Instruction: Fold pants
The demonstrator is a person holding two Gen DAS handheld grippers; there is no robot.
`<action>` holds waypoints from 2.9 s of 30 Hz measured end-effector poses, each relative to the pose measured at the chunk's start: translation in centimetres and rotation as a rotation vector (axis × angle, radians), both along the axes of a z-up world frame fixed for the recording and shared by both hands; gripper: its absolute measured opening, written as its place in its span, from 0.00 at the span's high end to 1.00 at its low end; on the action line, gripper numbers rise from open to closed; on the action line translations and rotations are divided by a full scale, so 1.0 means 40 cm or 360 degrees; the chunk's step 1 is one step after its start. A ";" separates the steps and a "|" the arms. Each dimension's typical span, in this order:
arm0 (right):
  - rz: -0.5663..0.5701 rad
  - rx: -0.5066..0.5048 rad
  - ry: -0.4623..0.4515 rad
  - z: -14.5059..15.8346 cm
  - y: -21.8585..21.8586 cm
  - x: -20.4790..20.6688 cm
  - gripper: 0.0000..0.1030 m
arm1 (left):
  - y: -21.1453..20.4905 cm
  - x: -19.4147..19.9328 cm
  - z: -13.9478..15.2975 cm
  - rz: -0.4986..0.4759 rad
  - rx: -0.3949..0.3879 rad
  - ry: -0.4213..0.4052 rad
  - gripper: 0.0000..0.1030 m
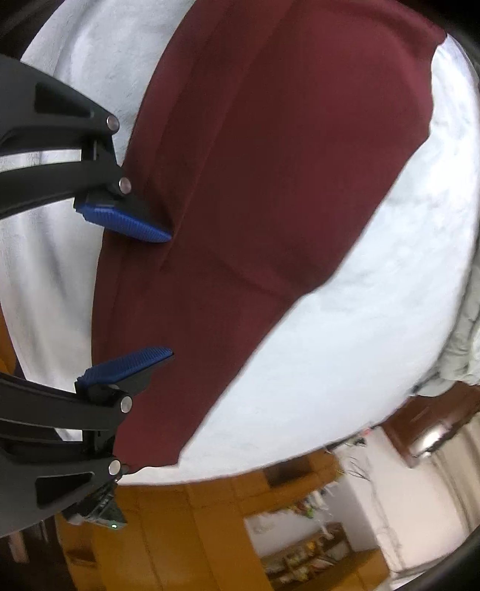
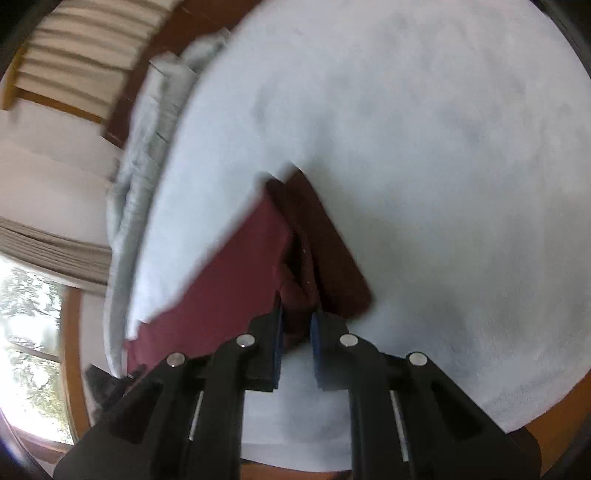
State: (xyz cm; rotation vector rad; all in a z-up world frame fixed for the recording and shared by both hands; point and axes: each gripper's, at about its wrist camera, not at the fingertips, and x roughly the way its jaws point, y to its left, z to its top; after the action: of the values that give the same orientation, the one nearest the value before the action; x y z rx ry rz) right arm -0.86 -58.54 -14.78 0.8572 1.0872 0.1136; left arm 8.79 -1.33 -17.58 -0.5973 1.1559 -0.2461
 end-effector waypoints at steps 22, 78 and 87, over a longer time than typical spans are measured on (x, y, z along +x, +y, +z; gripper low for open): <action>-0.0025 -0.0206 0.0132 0.085 0.038 -0.044 0.50 | -0.112 -0.022 0.085 -0.0144 0.0250 -0.0057 0.28; -0.0141 0.0215 -0.0386 0.214 -0.041 0.031 0.90 | -0.157 0.019 0.148 -0.0135 0.0226 -0.0294 0.14; -0.0347 0.0162 0.0069 -0.071 -0.117 -0.011 0.89 | -0.197 0.019 -0.006 -0.0307 0.0453 -0.0156 0.14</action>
State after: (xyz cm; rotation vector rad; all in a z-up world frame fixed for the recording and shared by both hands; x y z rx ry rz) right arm -1.29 -63.24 -17.63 1.0682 1.0280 -0.0321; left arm 9.56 -9.21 -17.80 -0.2212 1.1296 -0.2665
